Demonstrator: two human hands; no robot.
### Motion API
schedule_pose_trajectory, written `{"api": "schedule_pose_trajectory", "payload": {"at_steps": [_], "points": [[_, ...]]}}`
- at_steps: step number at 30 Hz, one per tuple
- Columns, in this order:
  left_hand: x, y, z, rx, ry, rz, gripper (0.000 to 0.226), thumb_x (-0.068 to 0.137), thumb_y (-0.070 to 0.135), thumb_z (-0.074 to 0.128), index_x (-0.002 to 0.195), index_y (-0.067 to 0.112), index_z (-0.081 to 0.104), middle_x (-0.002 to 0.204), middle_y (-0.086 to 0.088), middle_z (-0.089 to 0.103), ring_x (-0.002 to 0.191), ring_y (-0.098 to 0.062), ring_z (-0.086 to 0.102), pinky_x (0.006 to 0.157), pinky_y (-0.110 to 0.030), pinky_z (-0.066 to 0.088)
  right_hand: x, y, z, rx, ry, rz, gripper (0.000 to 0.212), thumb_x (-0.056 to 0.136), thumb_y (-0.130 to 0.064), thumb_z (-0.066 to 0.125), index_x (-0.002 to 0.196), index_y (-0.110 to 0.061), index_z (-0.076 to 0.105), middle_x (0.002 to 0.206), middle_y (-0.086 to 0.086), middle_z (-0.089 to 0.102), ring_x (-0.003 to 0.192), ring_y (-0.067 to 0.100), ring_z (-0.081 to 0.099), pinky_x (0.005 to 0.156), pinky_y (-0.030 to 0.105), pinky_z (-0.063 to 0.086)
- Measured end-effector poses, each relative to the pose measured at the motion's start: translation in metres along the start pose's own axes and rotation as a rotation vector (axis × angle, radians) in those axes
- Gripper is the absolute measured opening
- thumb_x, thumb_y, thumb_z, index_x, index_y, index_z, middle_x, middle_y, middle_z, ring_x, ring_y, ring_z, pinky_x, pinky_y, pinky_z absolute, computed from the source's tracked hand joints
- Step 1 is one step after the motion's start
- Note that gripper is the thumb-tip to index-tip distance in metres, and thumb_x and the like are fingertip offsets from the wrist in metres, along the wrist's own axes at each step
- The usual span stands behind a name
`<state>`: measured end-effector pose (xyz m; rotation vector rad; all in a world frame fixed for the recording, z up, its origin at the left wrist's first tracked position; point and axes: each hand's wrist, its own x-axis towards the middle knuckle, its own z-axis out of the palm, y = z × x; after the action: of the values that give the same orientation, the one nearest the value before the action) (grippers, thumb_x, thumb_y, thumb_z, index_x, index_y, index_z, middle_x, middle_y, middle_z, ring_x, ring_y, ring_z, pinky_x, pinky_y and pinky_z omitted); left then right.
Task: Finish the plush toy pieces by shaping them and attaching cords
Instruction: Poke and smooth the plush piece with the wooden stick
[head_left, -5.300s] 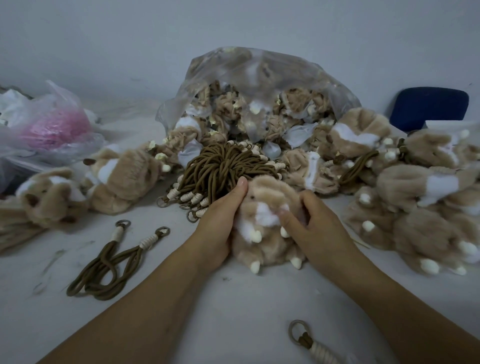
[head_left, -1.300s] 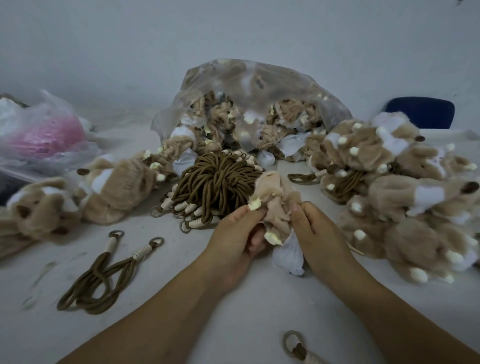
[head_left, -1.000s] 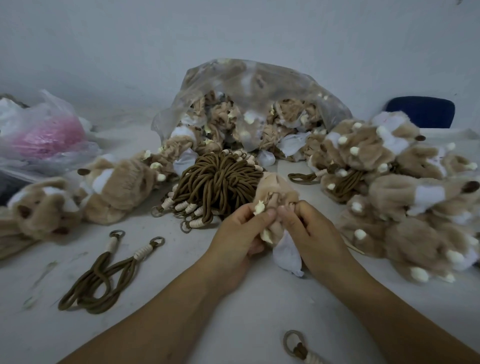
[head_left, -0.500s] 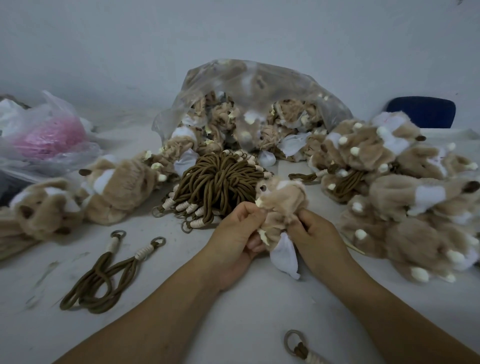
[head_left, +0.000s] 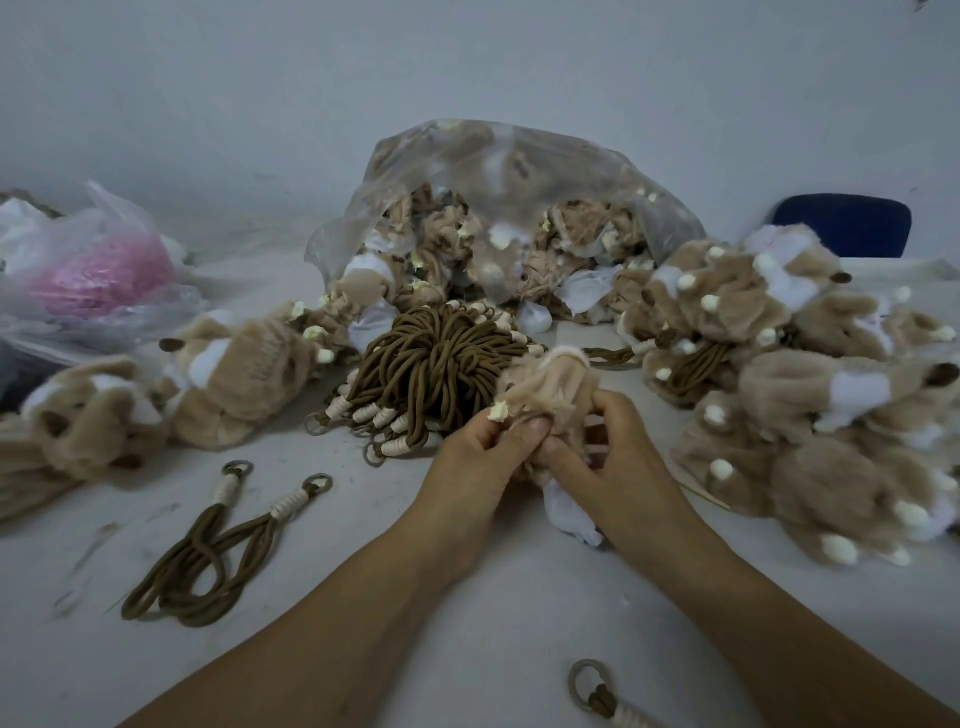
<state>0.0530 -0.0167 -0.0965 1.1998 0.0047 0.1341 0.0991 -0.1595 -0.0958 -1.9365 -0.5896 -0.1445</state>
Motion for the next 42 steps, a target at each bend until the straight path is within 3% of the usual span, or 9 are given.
{"api": "schedule_pose_trajectory", "payload": {"at_steps": [6,10,15,21,22,25,31,35,42], "points": [[0.001,-0.002,-0.003,0.022,0.042,0.01,0.035,0.072,0.031,0.075,0.103,0.016,0.074,0.097,-0.007,0.076,0.089,-0.017,0.073,0.071,-0.023,0.055,-0.004,-0.004,0.003,0.015,-0.033,-0.107,0.003,0.093,-0.022,0.055,0.091,-0.02,0.057,0.091,0.001,0.054,0.08,0.009,0.056,0.066,0.02,0.046],[0.002,0.0,-0.003,0.034,0.034,0.0,0.039,0.069,0.036,0.076,0.1,0.013,0.072,0.094,-0.007,0.076,0.08,-0.015,0.069,0.063,-0.022,0.051,-0.003,-0.006,0.005,0.056,-0.03,-0.095,0.031,0.091,-0.012,0.055,0.075,-0.039,0.052,0.081,-0.011,0.049,0.071,0.006,0.053,0.06,0.01,0.04],[0.004,0.006,-0.008,-0.008,-0.076,-0.059,0.02,0.075,0.037,0.071,0.073,0.017,0.071,0.053,0.005,0.051,0.043,-0.001,0.044,0.047,-0.015,0.041,-0.002,-0.003,0.005,0.021,-0.025,-0.051,0.004,0.086,-0.008,0.055,0.09,-0.009,0.055,0.09,0.004,0.052,0.079,0.017,0.054,0.068,0.029,0.045],[0.001,0.001,-0.008,0.129,-0.149,-0.028,0.022,0.082,0.021,0.074,0.1,0.009,0.071,0.09,-0.007,0.066,0.087,-0.017,0.059,0.085,-0.032,0.049,0.001,0.001,-0.003,0.007,0.105,0.019,0.01,0.087,-0.01,0.054,0.081,-0.007,0.047,0.074,0.004,0.048,0.062,0.011,0.045,0.053,0.02,0.037],[0.001,0.002,-0.006,0.172,-0.117,-0.016,0.002,0.085,0.019,0.073,0.084,0.018,0.071,0.087,-0.004,0.065,0.085,-0.015,0.059,0.081,-0.029,0.048,0.004,0.003,-0.008,-0.009,0.162,0.032,0.012,0.087,-0.01,0.053,0.079,-0.005,0.045,0.07,0.005,0.044,0.061,0.013,0.042,0.053,0.022,0.035],[0.003,-0.002,-0.009,0.229,0.011,0.075,0.035,0.088,0.022,0.071,0.059,0.027,0.053,0.075,0.001,0.058,0.078,-0.014,0.053,0.071,-0.023,0.044,0.006,0.003,-0.019,0.024,0.258,0.007,0.019,0.086,-0.011,0.053,0.075,-0.005,0.038,0.066,0.009,0.039,0.06,0.018,0.039,0.057,0.036,0.035],[0.002,-0.005,-0.004,0.453,-0.048,0.122,0.054,0.071,0.053,0.077,0.121,0.042,0.059,0.112,0.015,0.069,0.105,-0.006,0.065,0.089,-0.029,0.056,0.0,-0.008,-0.006,-0.036,0.172,-0.047,0.016,0.086,-0.015,0.061,0.079,-0.013,0.047,0.076,0.0,0.05,0.064,0.002,0.046,0.057,0.013,0.037],[0.001,0.0,-0.005,0.308,0.037,0.126,0.015,0.085,0.025,0.073,0.096,0.035,0.075,0.095,0.003,0.076,0.088,-0.01,0.071,0.07,-0.018,0.054,-0.005,-0.016,-0.002,-0.064,0.028,-0.158,0.016,0.083,-0.004,0.059,0.081,-0.017,0.05,0.081,-0.003,0.049,0.07,0.009,0.049,0.061,0.018,0.039],[0.002,0.0,-0.003,0.134,0.006,0.091,0.025,0.077,0.029,0.075,0.102,0.033,0.074,0.106,-0.001,0.075,0.1,-0.017,0.071,0.077,-0.025,0.057,0.0,-0.001,0.003,-0.068,0.027,-0.039,0.006,0.084,-0.012,0.059,0.085,-0.009,0.054,0.084,0.004,0.053,0.073,0.013,0.051,0.062,0.022,0.041]]}}
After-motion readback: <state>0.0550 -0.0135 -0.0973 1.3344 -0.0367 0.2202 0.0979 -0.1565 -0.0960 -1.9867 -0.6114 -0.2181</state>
